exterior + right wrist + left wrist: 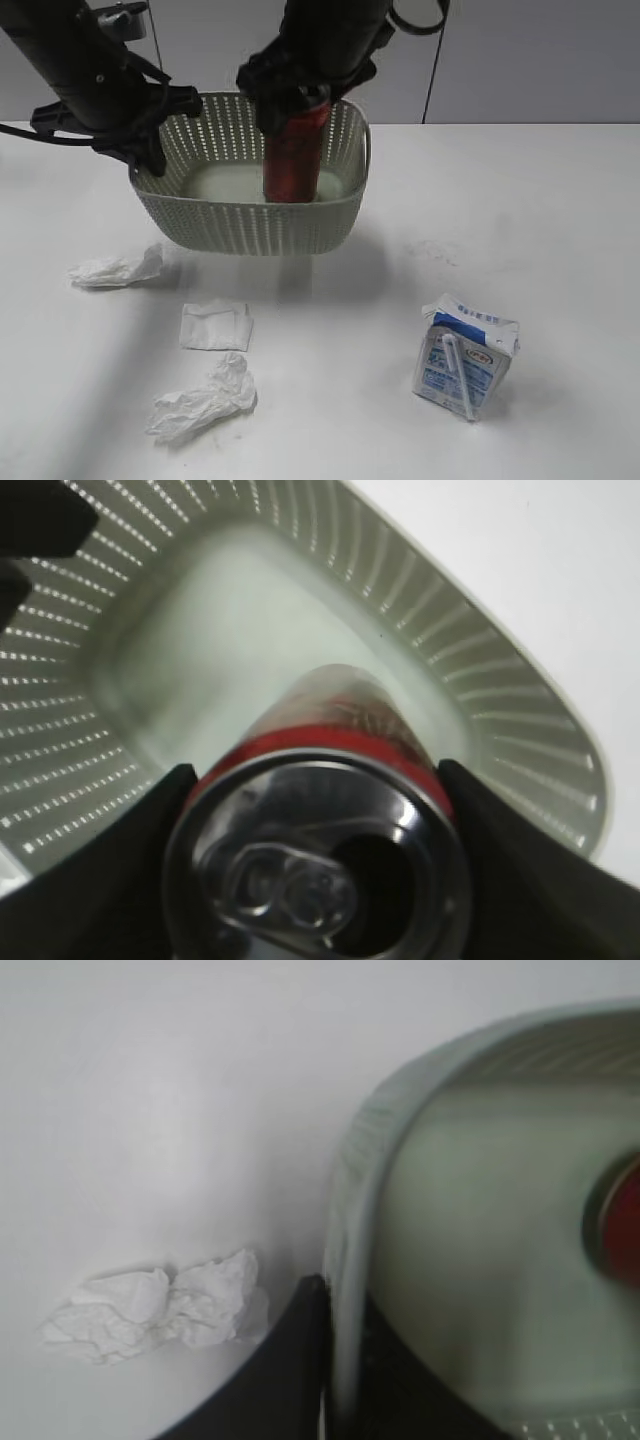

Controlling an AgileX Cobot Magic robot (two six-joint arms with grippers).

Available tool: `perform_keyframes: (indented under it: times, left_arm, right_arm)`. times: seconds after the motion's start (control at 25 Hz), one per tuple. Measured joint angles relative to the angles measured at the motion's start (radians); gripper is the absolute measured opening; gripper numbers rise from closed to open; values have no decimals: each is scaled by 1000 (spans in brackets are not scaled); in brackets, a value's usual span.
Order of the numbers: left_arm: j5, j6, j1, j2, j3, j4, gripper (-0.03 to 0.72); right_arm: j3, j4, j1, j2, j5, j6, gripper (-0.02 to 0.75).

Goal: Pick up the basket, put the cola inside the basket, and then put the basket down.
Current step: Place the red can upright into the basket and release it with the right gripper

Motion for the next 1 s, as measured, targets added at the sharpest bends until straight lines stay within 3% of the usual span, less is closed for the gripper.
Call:
perform_keyframes:
  times: [0.32,0.52,0.76,0.88,1.0]
  left_arm:
    - [10,17,0,3,1,21,2]
    - [12,22,0,3,1,16,2]
    - [12,22,0,3,1,15,2]
    - [12,22,0,3,1,14,2]
    - [11,22,0,7,1,-17,2]
  right_arm:
    - [-7,19,0,20,-1,0,503]
    - [-11,28,0,18,6,0,638]
    - [-12,29,-15,-58,-5,0,656]
    - [-14,29,-63,-118,-16,0,656]
    - [-16,27,-166,-172,-3,4,650]
